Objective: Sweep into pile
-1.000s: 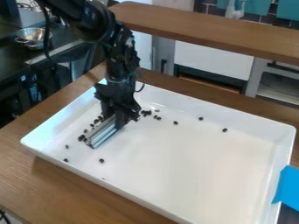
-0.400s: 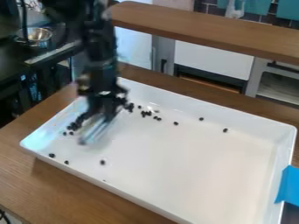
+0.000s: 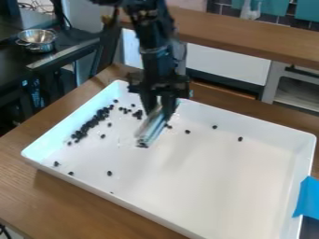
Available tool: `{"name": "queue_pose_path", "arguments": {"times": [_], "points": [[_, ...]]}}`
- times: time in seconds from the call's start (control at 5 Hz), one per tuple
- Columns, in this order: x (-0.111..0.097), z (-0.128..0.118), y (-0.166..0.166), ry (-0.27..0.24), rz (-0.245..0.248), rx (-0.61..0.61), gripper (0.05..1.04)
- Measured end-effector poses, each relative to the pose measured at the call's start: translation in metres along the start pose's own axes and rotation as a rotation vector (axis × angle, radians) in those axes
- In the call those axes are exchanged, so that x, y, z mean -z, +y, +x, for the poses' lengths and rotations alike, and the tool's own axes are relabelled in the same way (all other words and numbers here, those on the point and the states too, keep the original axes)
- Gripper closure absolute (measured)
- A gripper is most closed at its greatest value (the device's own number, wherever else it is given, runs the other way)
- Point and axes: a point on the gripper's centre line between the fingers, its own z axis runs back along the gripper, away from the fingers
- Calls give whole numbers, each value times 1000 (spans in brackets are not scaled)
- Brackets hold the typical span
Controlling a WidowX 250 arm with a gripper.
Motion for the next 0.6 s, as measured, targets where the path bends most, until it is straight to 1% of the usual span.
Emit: {"name": "queue_pose_path", "arguments": {"times": [0.2, 0.4, 0.6], "points": [[-1, 7, -36, -27, 9, 35, 715], [27, 14, -66, 9, 44, 27, 715], [38, 18, -90, 12, 57, 38, 715]]}}
